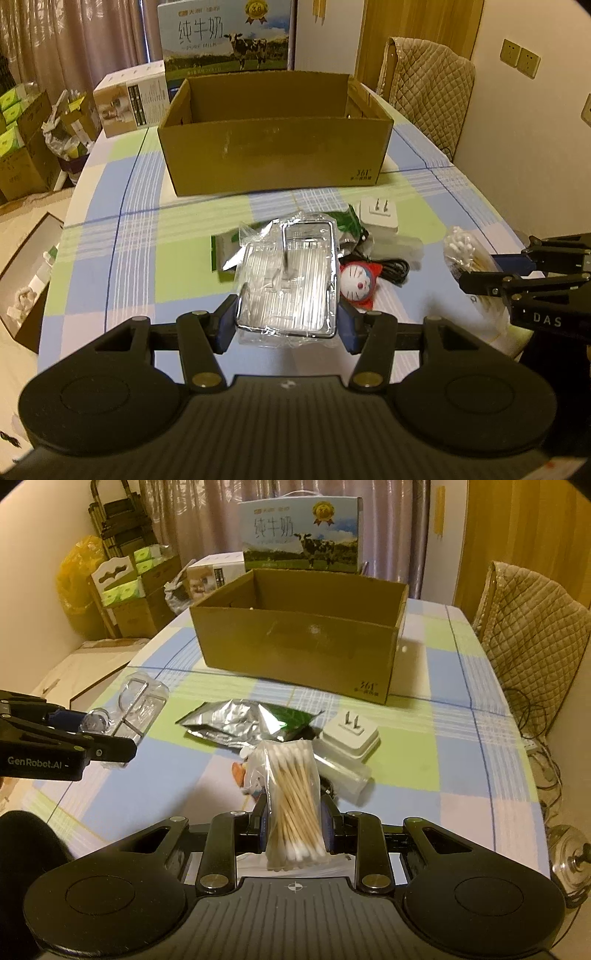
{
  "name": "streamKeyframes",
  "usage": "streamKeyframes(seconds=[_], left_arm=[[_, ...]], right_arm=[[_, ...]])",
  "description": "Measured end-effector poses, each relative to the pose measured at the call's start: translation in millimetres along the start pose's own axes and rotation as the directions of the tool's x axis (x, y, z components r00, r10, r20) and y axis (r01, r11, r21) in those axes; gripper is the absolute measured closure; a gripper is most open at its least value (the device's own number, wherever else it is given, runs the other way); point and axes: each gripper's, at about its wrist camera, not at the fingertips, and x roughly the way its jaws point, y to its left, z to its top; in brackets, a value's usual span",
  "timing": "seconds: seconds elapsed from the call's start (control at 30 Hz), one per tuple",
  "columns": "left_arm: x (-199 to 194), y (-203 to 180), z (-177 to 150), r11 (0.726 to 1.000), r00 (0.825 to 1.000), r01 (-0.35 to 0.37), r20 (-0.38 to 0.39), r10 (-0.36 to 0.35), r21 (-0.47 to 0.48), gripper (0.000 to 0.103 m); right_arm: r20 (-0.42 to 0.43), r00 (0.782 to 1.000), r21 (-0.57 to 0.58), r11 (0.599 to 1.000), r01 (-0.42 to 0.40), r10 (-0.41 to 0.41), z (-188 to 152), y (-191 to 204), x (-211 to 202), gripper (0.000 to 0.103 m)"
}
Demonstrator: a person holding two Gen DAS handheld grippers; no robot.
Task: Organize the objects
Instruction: 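Carry the wire rack and cotton swab bag into the cardboard box and release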
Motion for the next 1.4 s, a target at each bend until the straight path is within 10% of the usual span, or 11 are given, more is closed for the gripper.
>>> streamKeyframes(seconds=[1.4], left_arm=[[116, 62, 214, 0.997, 0.995, -0.063, 0.080, 0.060, 0.040, 0.054]], right_arm=[[0.130, 0.991, 0.056, 0.998, 0.017, -0.024, 218, -70, 120, 0.078]])
